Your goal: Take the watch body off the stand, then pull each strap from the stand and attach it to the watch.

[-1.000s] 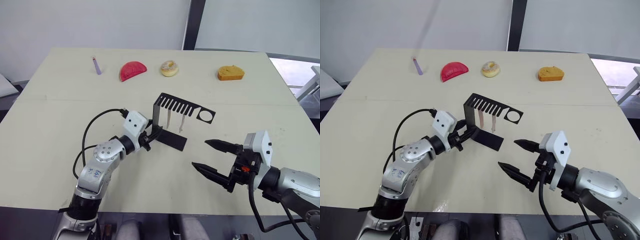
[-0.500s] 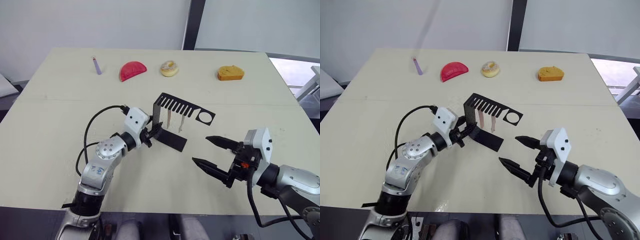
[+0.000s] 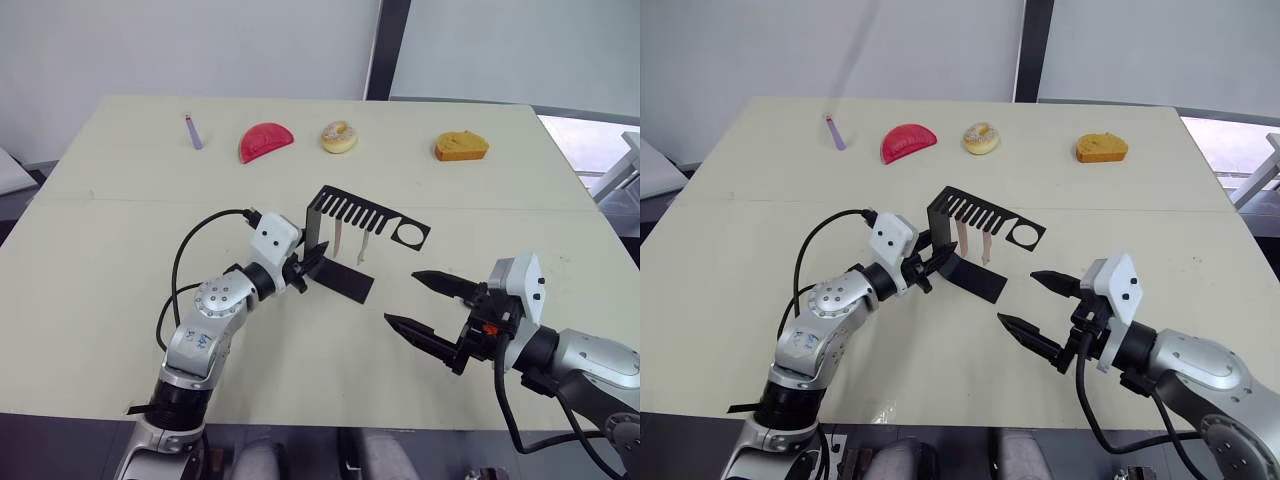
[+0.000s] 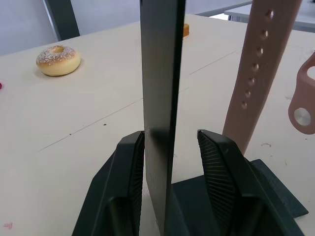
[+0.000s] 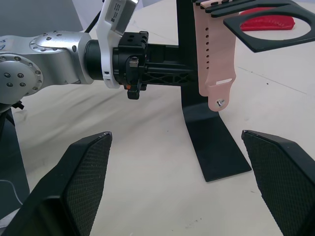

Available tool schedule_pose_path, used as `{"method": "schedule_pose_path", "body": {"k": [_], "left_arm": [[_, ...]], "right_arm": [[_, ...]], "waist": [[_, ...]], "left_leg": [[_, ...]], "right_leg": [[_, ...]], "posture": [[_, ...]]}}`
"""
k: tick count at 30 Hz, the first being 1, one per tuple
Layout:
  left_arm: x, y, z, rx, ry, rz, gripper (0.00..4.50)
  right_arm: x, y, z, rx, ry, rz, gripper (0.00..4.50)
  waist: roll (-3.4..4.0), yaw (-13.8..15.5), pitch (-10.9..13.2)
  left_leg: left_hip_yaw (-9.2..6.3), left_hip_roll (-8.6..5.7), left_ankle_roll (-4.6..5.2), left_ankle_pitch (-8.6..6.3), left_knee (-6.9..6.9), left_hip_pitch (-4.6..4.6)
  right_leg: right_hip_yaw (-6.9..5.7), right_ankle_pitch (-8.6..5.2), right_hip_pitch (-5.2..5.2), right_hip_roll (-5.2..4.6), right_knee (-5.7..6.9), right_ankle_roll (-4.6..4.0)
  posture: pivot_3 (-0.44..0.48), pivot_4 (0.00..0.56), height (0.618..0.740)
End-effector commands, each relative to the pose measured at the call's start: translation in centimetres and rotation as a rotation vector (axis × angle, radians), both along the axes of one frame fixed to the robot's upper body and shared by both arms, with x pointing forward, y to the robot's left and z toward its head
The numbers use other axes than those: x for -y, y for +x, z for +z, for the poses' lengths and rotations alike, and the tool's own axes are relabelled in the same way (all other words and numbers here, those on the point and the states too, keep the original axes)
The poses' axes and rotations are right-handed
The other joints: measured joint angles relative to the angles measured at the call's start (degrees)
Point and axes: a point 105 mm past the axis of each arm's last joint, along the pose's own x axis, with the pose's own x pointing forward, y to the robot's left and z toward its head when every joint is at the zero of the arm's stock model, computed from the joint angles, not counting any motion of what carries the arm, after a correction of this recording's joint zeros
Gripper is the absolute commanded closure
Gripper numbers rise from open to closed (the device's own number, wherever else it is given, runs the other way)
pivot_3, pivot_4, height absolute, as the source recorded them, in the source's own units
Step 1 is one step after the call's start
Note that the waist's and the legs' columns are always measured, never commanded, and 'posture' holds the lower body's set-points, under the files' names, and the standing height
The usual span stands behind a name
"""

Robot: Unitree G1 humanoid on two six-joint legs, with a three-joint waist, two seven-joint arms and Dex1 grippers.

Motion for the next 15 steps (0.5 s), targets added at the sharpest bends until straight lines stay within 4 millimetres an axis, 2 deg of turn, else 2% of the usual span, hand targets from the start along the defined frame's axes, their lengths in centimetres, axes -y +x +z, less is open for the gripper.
{"method": "schedule_pose_path", "body": {"k": [1,3,4,15], "left_arm": [[0.23,-0.22,1.55,0.069,-0.013,-0.008,3.5],[0.32,-0.25,1.55,0.07,-0.014,-0.009,4.37],[0.37,-0.25,1.57,0.07,-0.015,-0.007,4.46],[1.16,-0.36,1.71,0.07,-0.02,0.0,4.46]], "right_arm": [[-0.05,-0.18,0.82,0.042,0.013,-0.009,0.0],[-0.04,-0.14,0.84,0.041,0.014,-0.009,0.0],[-0.05,-0.14,0.84,0.041,0.014,-0.009,0.0],[-0.15,-0.27,0.8,0.042,0.014,-0.023,0.0]], "waist": [[0.0,0.01,0.0],[0.0,0.02,0.0],[0.0,0.03,0.0],[0.0,0.07,0.0]], "left_leg": [[0.0,0.0,0.0,0.0,0.0,0.0],[0.0,0.0,0.0,0.0,0.0,0.0],[0.0,0.0,0.0,0.0,0.0,0.0],[0.0,0.01,0.0,0.0,0.02,-0.01]], "right_leg": [[0.0,0.0,0.0,0.0,0.0,0.0],[0.0,0.0,0.0,0.0,0.0,0.0],[0.0,0.0,0.0,0.0,0.0,0.0],[0.0,0.0,0.0,0.0,0.01,0.0]], "posture": [[0.0,0.15,0.737],[0.0,0.15,0.737],[0.0,0.15,0.737],[0.0,0.15,0.737]]}}
